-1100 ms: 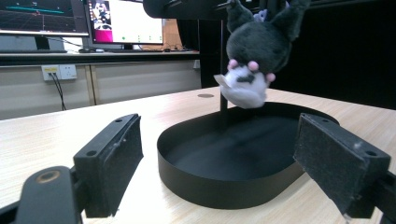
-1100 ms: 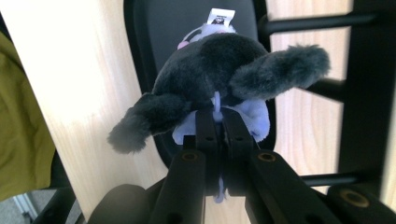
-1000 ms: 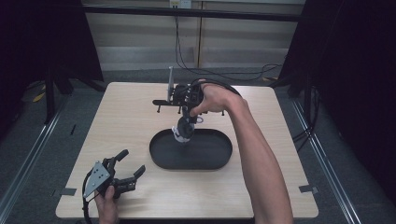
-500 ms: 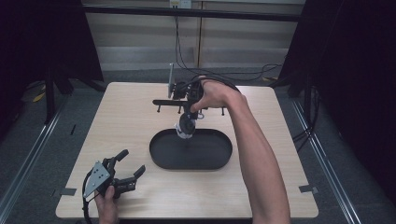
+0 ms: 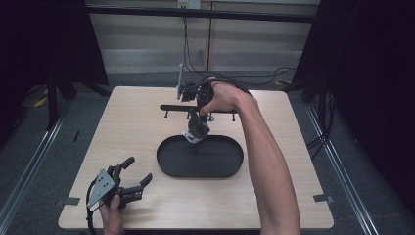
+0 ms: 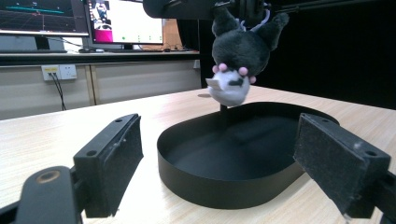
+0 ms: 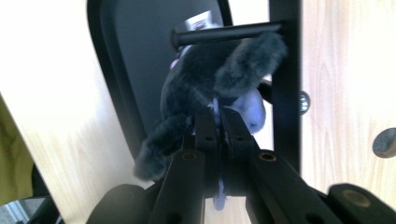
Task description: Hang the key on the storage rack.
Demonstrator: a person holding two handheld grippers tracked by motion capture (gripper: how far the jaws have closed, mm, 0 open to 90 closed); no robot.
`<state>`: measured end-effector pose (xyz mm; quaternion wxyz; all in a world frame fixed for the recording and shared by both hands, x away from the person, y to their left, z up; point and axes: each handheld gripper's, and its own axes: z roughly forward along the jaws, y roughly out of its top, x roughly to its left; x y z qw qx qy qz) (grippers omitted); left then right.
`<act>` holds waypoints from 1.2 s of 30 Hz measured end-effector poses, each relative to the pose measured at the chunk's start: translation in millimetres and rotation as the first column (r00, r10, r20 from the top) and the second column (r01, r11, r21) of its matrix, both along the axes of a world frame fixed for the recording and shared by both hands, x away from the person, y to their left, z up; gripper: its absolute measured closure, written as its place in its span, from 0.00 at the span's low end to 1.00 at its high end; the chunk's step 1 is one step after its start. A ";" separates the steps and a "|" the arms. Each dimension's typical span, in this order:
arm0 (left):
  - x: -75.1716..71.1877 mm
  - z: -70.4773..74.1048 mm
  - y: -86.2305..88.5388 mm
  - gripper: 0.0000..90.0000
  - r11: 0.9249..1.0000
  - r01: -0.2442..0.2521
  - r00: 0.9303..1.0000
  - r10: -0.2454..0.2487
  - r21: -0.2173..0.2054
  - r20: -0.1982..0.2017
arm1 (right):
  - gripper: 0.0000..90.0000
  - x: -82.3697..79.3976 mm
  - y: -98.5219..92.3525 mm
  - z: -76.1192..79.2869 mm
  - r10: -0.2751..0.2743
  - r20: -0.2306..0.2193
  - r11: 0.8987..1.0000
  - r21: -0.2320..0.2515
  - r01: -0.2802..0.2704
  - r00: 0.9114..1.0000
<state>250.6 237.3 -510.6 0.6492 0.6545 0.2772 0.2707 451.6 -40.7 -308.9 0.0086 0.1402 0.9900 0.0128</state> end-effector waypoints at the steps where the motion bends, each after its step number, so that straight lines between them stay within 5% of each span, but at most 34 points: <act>1: -0.1 0.1 0.2 0.17 1.000 0.001 1.000 -0.001 0.003 -0.001 | 0.97 0.8 -0.5 -0.6 -0.002 0.000 1.000 0.000 0.002 1.000; 19: 0.0 0.3 0.5 0.17 1.000 0.005 1.000 -0.005 0.007 -0.001 | 0.96 5.6 -9.1 -3.6 -0.040 -0.002 0.997 0.069 0.040 0.999; 36: 0.0 0.0 -0.2 0.17 1.000 0.005 1.000 -0.005 -0.003 -0.003 | 0.80 -8.2 -20.2 8.4 -0.056 -0.008 0.984 0.172 0.057 0.998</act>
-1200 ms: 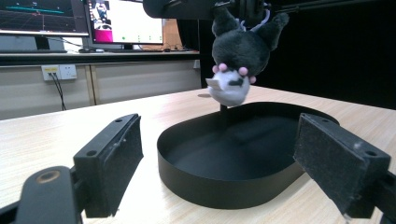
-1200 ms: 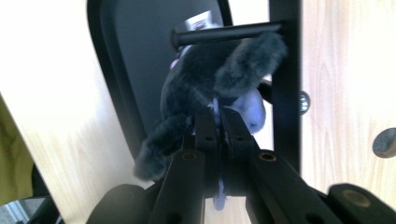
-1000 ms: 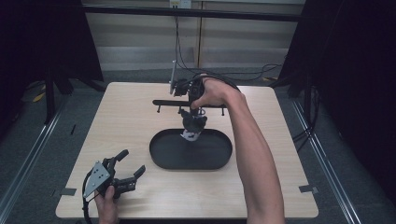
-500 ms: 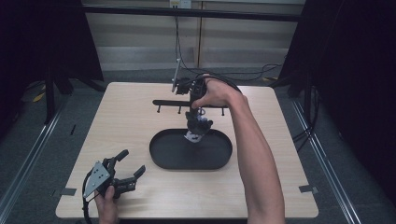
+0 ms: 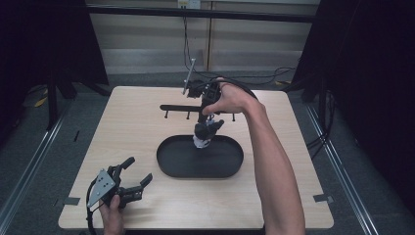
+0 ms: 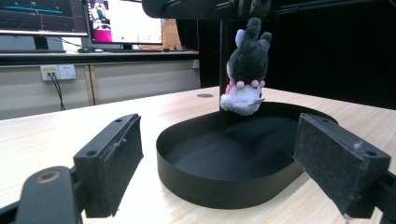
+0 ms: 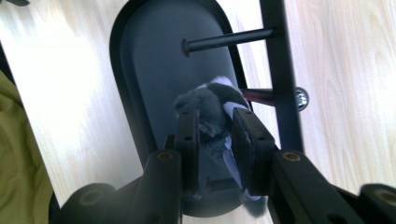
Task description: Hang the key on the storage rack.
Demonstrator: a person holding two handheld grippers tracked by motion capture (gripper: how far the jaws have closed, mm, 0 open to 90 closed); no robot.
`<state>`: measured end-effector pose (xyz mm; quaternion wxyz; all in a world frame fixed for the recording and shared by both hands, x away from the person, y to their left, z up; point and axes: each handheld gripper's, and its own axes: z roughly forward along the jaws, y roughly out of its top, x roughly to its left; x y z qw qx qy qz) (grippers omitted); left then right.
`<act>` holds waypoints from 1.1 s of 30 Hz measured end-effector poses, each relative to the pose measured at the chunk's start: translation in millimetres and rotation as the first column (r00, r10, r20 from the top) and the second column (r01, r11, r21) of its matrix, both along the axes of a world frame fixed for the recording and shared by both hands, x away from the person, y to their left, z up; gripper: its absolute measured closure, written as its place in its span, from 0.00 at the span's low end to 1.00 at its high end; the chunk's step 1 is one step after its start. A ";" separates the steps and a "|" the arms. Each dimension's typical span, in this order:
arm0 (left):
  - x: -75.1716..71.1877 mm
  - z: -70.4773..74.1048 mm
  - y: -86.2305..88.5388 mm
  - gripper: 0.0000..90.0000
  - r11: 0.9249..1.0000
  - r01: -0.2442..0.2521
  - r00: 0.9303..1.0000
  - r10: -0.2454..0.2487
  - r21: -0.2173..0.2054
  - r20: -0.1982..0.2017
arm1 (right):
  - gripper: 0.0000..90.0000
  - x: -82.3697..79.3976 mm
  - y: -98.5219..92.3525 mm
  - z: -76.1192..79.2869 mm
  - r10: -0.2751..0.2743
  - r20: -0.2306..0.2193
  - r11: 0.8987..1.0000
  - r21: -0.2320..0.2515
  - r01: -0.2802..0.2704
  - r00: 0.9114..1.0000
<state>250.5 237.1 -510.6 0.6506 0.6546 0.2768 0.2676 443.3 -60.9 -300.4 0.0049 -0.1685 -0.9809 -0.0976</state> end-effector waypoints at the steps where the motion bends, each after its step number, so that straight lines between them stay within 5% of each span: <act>1: 0.0 0.0 0.1 0.17 1.000 0.001 1.000 -0.001 0.002 0.000 | 0.80 -0.7 -0.8 1.1 0.004 0.007 1.000 0.004 -0.004 1.000; 18: 0.0 0.1 0.8 0.17 1.000 -0.001 1.000 0.001 0.010 0.003 | 0.58 -38.0 -14.7 3.3 -0.042 0.092 0.986 0.165 0.026 0.995; 24: 0.0 0.0 0.5 0.17 1.000 0.001 1.000 -0.001 0.007 0.002 | 0.44 -52.2 -23.5 3.9 -0.073 0.071 0.972 0.230 0.055 0.995; 33: -0.1 0.3 1.0 0.17 1.000 -0.002 1.000 0.002 0.013 0.000 | 0.41 -78.8 -37.2 -3.5 -0.055 0.092 0.939 0.342 0.020 0.994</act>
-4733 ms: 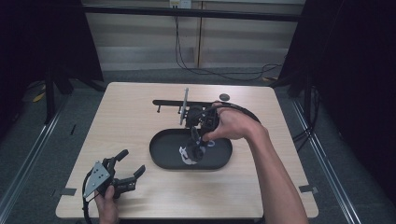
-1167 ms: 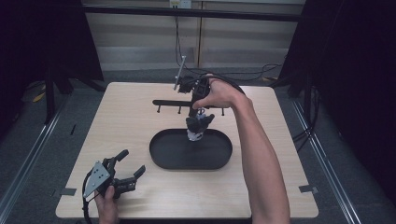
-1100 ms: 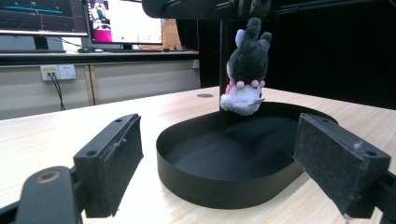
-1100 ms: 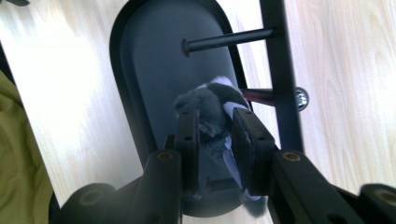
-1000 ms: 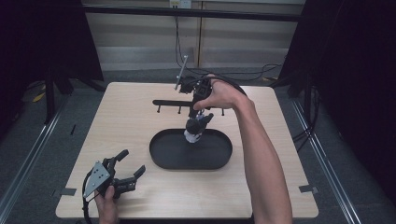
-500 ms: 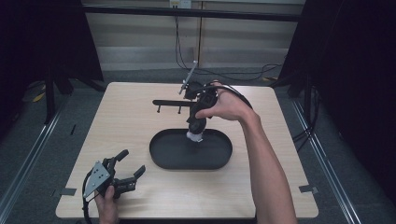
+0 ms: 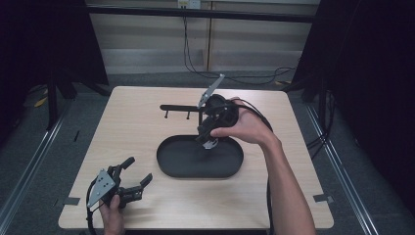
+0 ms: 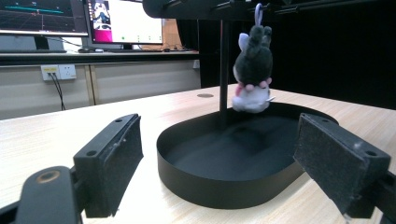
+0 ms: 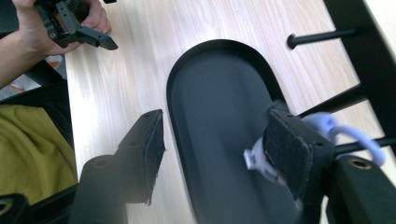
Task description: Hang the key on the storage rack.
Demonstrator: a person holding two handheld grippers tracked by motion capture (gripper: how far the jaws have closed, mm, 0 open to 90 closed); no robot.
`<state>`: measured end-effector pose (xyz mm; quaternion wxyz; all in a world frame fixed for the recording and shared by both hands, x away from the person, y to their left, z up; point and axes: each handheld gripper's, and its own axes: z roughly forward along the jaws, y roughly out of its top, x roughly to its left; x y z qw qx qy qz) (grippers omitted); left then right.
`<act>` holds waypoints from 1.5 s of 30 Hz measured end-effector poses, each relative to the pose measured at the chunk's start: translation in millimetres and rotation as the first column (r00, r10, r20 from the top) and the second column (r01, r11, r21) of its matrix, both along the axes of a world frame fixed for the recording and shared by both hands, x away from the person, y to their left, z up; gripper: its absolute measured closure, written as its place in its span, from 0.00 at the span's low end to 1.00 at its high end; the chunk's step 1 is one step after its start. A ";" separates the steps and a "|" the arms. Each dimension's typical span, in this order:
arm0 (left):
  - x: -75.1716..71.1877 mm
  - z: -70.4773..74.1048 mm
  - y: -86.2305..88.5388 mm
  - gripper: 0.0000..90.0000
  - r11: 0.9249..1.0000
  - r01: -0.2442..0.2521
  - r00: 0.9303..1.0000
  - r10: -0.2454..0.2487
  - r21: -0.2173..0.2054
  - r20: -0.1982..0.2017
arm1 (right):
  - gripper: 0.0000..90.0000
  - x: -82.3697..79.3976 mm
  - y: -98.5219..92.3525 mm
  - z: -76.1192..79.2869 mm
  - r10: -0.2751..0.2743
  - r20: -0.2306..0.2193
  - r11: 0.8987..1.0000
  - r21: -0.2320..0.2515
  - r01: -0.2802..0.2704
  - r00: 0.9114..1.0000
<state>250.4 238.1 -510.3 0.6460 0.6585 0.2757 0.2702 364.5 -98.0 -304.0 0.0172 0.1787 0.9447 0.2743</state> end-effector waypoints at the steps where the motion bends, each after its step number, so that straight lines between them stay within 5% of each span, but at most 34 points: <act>1: 0.0 0.0 0.0 0.17 1.000 0.000 1.000 0.000 0.000 -0.001 | 0.40 -2.6 -1.9 -2.7 0.000 0.009 1.000 0.013 0.000 1.000; 8: 0.1 0.0 -0.1 0.17 1.000 -0.001 1.000 0.001 -0.001 0.001 | 0.34 -24.4 -15.4 -22.1 -0.026 0.066 0.993 0.115 0.018 0.997; 15: 0.0 0.0 0.0 0.17 1.000 0.000 1.000 0.000 0.000 0.001 | 0.24 -39.4 -30.1 -49.7 -0.108 0.071 0.980 0.174 0.094 0.992; 23: 0.0 0.0 0.0 0.17 1.000 0.000 1.000 0.000 0.000 0.000 | 0.16 -63.7 -51.8 -81.7 -0.189 0.103 0.927 0.346 0.143 0.977; 25: 0.0 0.0 0.0 0.17 1.000 0.000 1.000 0.000 0.000 0.000 | 0.16 -68.6 -55.4 -91.2 -0.220 0.121 0.922 0.349 0.166 0.968; 29: 0.0 0.0 -0.1 0.17 1.000 -0.001 1.000 0.001 0.000 0.001 | 0.16 -81.0 -61.6 -111.4 -0.317 0.166 0.905 0.349 0.246 0.934; 33: 0.0 0.1 0.1 0.17 1.000 0.000 1.000 0.000 0.002 0.001 | 0.16 -97.6 -67.8 -131.9 -0.427 0.272 0.868 0.390 0.307 0.862; 35: 0.0 0.0 -0.1 0.17 1.000 -0.001 1.000 0.001 0.000 0.001 | 0.16 -104.6 -72.1 -143.4 -0.503 0.311 0.836 0.412 0.363 0.806; 38: 0.0 0.0 -0.1 0.17 1.000 -0.001 1.000 0.001 0.001 0.001 | 0.16 -112.9 -80.9 -159.2 -0.608 0.327 0.751 0.531 0.392 0.723; 39: 0.0 0.0 -0.1 0.17 1.000 -0.001 1.000 0.001 0.000 0.001 | 0.16 -114.4 -82.1 -161.5 -0.626 0.328 0.737 0.545 0.399 0.708; 40: 0.0 0.0 -0.1 0.17 1.000 -0.001 1.000 0.001 0.000 0.001 | 0.16 -117.5 -84.4 -167.5 -0.669 0.334 0.700 0.585 0.410 0.664; 41: 0.0 0.1 0.1 0.17 1.000 0.000 1.000 0.000 0.004 0.001 | 0.16 -119.5 -85.7 -170.8 -0.688 0.332 0.681 0.604 0.415 0.646; 42: 0.0 0.1 0.0 0.17 1.000 -0.001 1.000 0.001 0.001 0.001 | 0.16 -123.0 -87.4 -177.6 -0.718 0.337 0.652 0.633 0.418 0.608; 43: 0.0 0.0 0.0 0.17 1.000 -0.001 1.000 0.001 0.002 0.002 | 0.16 -124.7 -88.0 -180.7 -0.726 0.339 0.643 0.644 0.414 0.599; 44: 0.0 0.0 0.0 0.17 1.000 0.000 1.000 0.000 0.002 0.002 | 0.16 -127.6 -89.0 -185.1 -0.747 0.340 0.620 0.667 0.414 0.571; 45: 0.0 0.0 0.0 0.17 1.000 0.000 1.000 0.000 0.002 0.001 | 0.16 -129.0 -89.5 -187.5 -0.755 0.337 0.608 0.680 0.410 0.562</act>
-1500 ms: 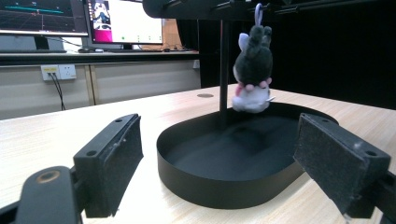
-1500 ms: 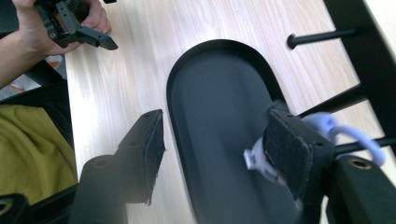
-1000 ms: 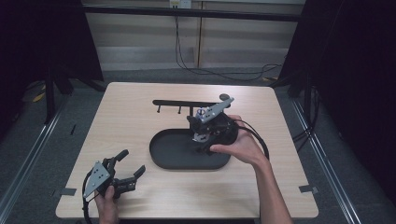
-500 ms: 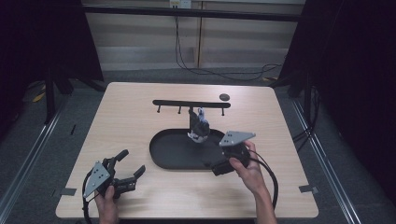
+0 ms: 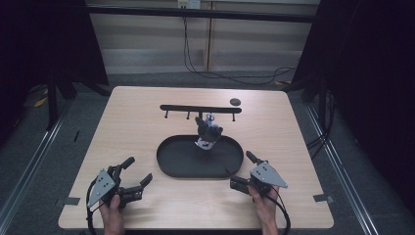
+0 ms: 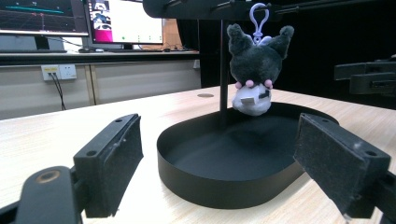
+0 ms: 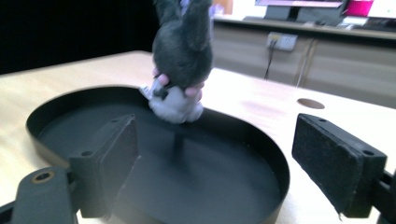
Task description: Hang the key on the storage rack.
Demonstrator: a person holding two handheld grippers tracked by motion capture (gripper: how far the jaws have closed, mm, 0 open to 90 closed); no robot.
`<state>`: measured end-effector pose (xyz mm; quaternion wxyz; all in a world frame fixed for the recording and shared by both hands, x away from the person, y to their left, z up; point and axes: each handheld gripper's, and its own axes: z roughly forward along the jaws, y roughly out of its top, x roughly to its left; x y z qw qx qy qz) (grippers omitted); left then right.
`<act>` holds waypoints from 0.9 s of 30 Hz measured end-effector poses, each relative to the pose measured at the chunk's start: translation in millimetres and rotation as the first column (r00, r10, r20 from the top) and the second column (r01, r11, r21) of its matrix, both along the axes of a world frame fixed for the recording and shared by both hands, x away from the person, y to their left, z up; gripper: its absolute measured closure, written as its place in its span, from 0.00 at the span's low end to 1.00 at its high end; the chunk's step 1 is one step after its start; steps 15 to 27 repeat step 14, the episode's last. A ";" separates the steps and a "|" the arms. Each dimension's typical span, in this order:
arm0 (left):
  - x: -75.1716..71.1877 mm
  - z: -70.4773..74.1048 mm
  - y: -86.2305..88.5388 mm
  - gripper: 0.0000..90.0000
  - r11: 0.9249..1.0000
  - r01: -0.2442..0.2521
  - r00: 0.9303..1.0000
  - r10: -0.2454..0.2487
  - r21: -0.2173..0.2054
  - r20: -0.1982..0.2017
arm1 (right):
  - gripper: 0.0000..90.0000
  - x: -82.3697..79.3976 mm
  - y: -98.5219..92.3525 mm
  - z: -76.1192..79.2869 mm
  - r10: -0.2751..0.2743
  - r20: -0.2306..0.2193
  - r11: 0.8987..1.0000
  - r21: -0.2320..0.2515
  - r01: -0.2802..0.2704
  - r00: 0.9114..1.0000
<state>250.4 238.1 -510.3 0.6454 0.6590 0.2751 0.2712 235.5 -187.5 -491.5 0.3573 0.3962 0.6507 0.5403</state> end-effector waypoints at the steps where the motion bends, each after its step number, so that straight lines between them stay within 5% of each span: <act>1: 0.0 0.0 0.0 0.17 1.000 0.001 1.000 -0.001 0.000 -0.001 | 0.16 -1.3 -0.5 -2.9 -0.011 0.019 1.000 0.014 0.011 1.000; 10: 0.0 -0.1 -0.2 0.17 1.000 0.000 1.000 0.000 -0.003 -0.001 | 0.16 -13.6 -9.3 -19.9 -0.026 0.101 0.993 0.119 0.014 0.995; 27: -0.1 0.0 -0.1 0.17 1.000 0.001 1.000 -0.001 -0.002 -0.001 | 0.15 -15.7 -8.9 -20.4 -0.014 0.121 0.992 0.123 -0.001 0.992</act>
